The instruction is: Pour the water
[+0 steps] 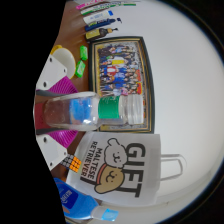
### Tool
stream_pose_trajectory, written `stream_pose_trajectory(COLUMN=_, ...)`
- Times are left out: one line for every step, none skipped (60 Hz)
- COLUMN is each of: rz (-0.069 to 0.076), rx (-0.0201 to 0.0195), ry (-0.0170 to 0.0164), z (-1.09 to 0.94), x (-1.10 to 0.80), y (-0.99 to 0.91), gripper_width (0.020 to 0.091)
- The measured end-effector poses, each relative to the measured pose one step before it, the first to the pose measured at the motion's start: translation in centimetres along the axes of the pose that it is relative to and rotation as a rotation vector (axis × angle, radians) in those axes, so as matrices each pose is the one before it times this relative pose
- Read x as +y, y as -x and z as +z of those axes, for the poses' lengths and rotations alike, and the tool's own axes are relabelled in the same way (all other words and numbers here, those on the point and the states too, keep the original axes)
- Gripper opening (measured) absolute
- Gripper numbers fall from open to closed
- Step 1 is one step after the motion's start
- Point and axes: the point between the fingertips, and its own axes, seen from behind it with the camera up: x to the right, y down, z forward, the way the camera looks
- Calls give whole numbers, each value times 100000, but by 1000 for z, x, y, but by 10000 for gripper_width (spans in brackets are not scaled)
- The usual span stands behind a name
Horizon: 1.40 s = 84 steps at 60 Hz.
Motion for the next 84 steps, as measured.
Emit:
stream_pose_trajectory(rz=24, rx=-24, ry=554, z=125, x=440, y=-95, gripper_width=441)
stream_pose_trajectory(rz=-339, rx=-91, ry=408, z=289, x=666, y=-352, gripper_width=442)
stream_pose_trajectory(rz=-134, rx=190, ry=450, z=113, x=373, y=-166, gripper_width=444)
stream_pose_trajectory(rz=-59, rx=95, ry=453, z=114, x=394, y=-116, gripper_width=445)
stream_pose_trajectory(rz=25, rx=-107, ry=507, z=122, x=370, y=-56, gripper_width=446)
stream_pose_trajectory(rz=142, rx=-117, ry=515, z=106, x=380, y=-39, gripper_width=446)
stream_pose_trajectory(rz=158, rx=297, ry=547, z=104, x=310, y=28, gripper_width=446)
stream_pose_trajectory(rz=-120, rx=143, ry=420, z=92, x=353, y=-120, gripper_width=447)
stream_pose_trajectory(rz=-348, rx=236, ry=477, z=81, x=346, y=-125, gripper_width=447)
stream_pose_trajectory(rz=-487, rx=57, ry=254, z=183, x=474, y=-134, gripper_width=446)
stream_pose_trajectory(rz=-468, rx=10, ry=538, z=85, x=342, y=-58, gripper_width=446)
stream_pose_trajectory(rz=-469, rx=-205, ry=683, z=84, x=384, y=-21, gripper_width=449)
stream_pose_trajectory(rz=-538, rx=-177, ry=-176, z=-44, x=113, y=-5, gripper_width=452)
stream_pose_trajectory(rz=567, rx=-394, ry=-2918, z=78, x=-465, y=99, gripper_width=449)
stream_pose_trajectory(rz=69, rx=-45, ry=129, z=12, x=210, y=-7, gripper_width=449)
stream_pose_trajectory(rz=68, rx=197, ry=-341, z=-29, x=-35, y=-56, gripper_width=450)
stream_pose_trajectory(rz=308, rx=-293, ry=-962, z=31, x=-151, y=19, gripper_width=460)
stream_pose_trajectory(rz=225, rx=225, ry=261, z=-112, x=113, y=67, gripper_width=463)
stream_pose_trajectory(rz=84, rx=30, ry=-442, z=33, x=-82, y=-60, gripper_width=470)
stream_pose_trajectory(rz=212, rx=-157, ry=-104, z=16, x=6, y=8, gripper_width=482)
stream_pose_trajectory(rz=60, rx=-95, ry=27, z=29, x=6, y=-8, gripper_width=485)
stream_pose_trajectory(rz=15, rx=57, ry=5, z=5, x=-3, y=-15, gripper_width=501)
stream_pose_trajectory(rz=85, rx=-46, ry=88, z=15, x=-4, y=22, gripper_width=508)
stream_pose_trajectory(rz=63, rx=73, ry=360, z=25, x=39, y=-1, gripper_width=518)
stream_pose_trajectory(rz=148, rx=100, ry=407, z=-16, x=32, y=-12, gripper_width=531)
stream_pose_trajectory(rz=281, rx=83, ry=604, z=-13, x=65, y=-18, gripper_width=541)
stream_pose_trajectory(rz=308, rx=229, ry=1023, z=-21, x=164, y=-29, gripper_width=559)
stream_pose_trajectory(rz=427, rx=418, ry=1378, z=-16, x=253, y=-91, gripper_width=587)
stream_pose_trajectory(rz=555, rx=221, ry=1436, z=-55, x=242, y=-17, gripper_width=659)
stream_pose_trajectory(rz=479, rx=15, ry=1252, z=-71, x=201, y=43, gripper_width=742)
stream_pose_trajectory(rz=470, rx=-25, ry=953, z=-94, x=125, y=39, gripper_width=806)
stream_pose_trajectory(rz=466, rx=38, ry=627, z=-101, x=68, y=6, gripper_width=870)
stream_pose_trajectory(rz=589, rx=321, ry=347, z=-55, x=76, y=46, gripper_width=855)
stream_pose_trajectory(rz=536, rx=335, ry=583, z=-143, x=29, y=-21, gripper_width=827)
stream_pose_trajectory(rz=451, rx=383, ry=647, z=-166, x=30, y=-38, gripper_width=822)
stream_pose_trajectory(rz=444, rx=436, ry=622, z=-193, x=29, y=-43, gripper_width=828)
stream_pose_trajectory(rz=386, rx=403, ry=616, z=-208, x=18, y=-41, gripper_width=842)
stream_pose_trajectory(rz=438, rx=465, ry=742, z=-284, x=-13, y=17, gripper_width=860)
stream_pose_trajectory(rz=494, rx=424, ry=513, z=-258, x=0, y=-47, gripper_width=863)
stream_pose_trajectory(rz=246, rx=419, ry=509, z=-299, x=-69, y=-13, gripper_width=861)
stream_pose_trajectory(rz=267, rx=85, ry=310, z=-305, x=-61, y=49, gripper_width=859)
stream_pose_trajectory(rz=317, rx=141, ry=90, z=-289, x=-58, y=42, gripper_width=856)
stream_pose_trajectory(rz=-226, rx=487, ry=96, z=-371, x=-144, y=-66, gripper_width=856)
stream_pose_trajectory(rz=-123, rx=472, ry=127, z=-367, x=-101, y=-27, gripper_width=857)
stream_pose_trajectory(rz=-289, rx=517, ry=72, z=-376, x=-117, y=-29, gripper_width=856)
stream_pose_trajectory(rz=-355, rx=488, ry=65, z=-417, x=-112, y=-4, gripper_width=855)
stream_pose_trajectory(rz=-374, rx=438, ry=44, z=-427, x=-128, y=9, gripper_width=856)
stream_pose_trajectory(rz=-349, rx=594, ry=203, z=-610, x=-156, y=68, gripper_width=856)
stream_pose_trajectory(rz=-367, rx=447, ry=98, z=-469, x=-87, y=34, gripper_width=854)
stream_pose_trajectory(rz=-395, rx=464, ry=191, z=-509, x=-87, y=27, gripper_width=854)
stream_pose_trajectory(rz=-334, rx=379, ry=158, z=-534, x=-104, y=64, gripper_width=854)
stream_pose_trajectory(rz=-268, rx=252, ry=79, z=-585, x=-110, y=105, gripper_width=855)
stream_pose_trajectory(rz=-350, rx=147, ry=73, z=-615, x=-127, y=107, gripper_width=856)
stream_pose_trajectory(rz=-192, rx=122, ry=60, z=-605, x=-92, y=143, gripper_width=855)
stream_pose_trajectory(rz=-172, rx=182, ry=188, z=-633, x=-71, y=129, gripper_width=855)
stream_pose_trajectory(rz=-118, rx=268, ry=170, z=-655, x=-75, y=129, gripper_width=855)
stream_pose_trajectory(rz=-85, rx=320, ry=94, z=-683, x=-95, y=150, gripper_width=853)
stream_pose_trajectory(rz=-33, rx=333, ry=111, z=-729, x=-131, y=171, gripper_width=853)
stream_pose_trajectory(rz=-279, rx=149, ry=-5, z=-712, x=-91, y=159, gripper_width=853)
stream_pose_trajectory(rz=-328, rx=321, ry=70, z=-710, x=-51, y=129, gripper_width=851)
stream_pose_trajectory(rz=-403, rx=433, ry=168, z=-733, x=-49, y=119, gripper_width=853)
stream_pose_trajectory(rz=-389, rx=518, ry=248, z=-801, x=-84, y=145, gripper_width=854)
stream_pose_trajectory(rz=-365, rx=430, ry=74, z=-760, x=-56, y=114, gripper_width=855)
stream_pose_trajectory(rz=-311, rx=338, ry=110, z=-806, x=-31, y=125, gripper_width=854)
stream_pose_trajectory(rz=-156, rx=375, ry=78, z=-740, x=-6, y=146, gripper_width=855)
stream_pose_trajectory(rz=-157, rx=260, ry=86, z=-745, x=14, y=177, gripper_width=854)
stream_pose_trajectory(rz=-207, rx=-27, ry=-28, z=-757, x=10, y=227, gripper_width=855)
stream_pose_trajectory(rz=-210, rx=-281, ry=93, z=-755, x=-55, y=223, gripper_width=855)
stream_pose_trajectory(rz=-156, rx=-185, ry=-29, z=-850, x=8, y=274, gripper_width=856)
stream_pose_trajectory(rz=-125, rx=-40, ry=91, z=-742, x=65, y=222, gripper_width=853)
stream_pose_trajectory(rz=-113, rx=125, ry=262, z=-752, x=92, y=166, gripper_width=854)
stream_pose_trajectory(rz=-116, rx=67, ry=358, z=-681, x=90, y=174, gripper_width=854)
stream_pose_trajectory(rz=-112, rx=-106, ry=235, z=-833, x=88, y=261, gripper_width=854)
stream_pose_trajectory(rz=51, rx=-96, ry=157, z=-742, x=82, y=216, gripper_width=855)
stream_pose_trajectory(rz=182, rx=-38, ry=133, z=-725, x=92, y=220, gripper_width=855)
stream_pose_trajectory(rz=199, rx=-137, ry=128, z=-706, x=91, y=231, gripper_width=854)
stream_pose_trajectory(rz=121, rx=-82, ry=308, z=-674, x=101, y=254, gripper_width=851)
stream_pose_trajectory(rz=90, rx=-189, ry=336, z=-648, x=128, y=232, gripper_width=852)
stream_pose_trajectory(rz=114, rx=-136, ry=407, z=-642, x=163, y=214, gripper_width=854)
stream_pose_trajectory(rz=126, rx=-100, ry=472, z=-607, x=183, y=209, gripper_width=855)
stream_pose_trajectory(rz=18, rx=-150, ry=501, z=-575, x=181, y=194, gripper_width=855)
stream_pose_trajectory(rz=-21, rx=-231, ry=349, z=-360, x=181, y=209, gripper_width=858)
stream_pose_trajectory(rz=30, rx=1, ry=353, z=-712, x=151, y=258, gripper_width=854)
stream_pose_trajectory(rz=58, rx=-4, ry=161, z=-489, x=115, y=177, gripper_width=856)
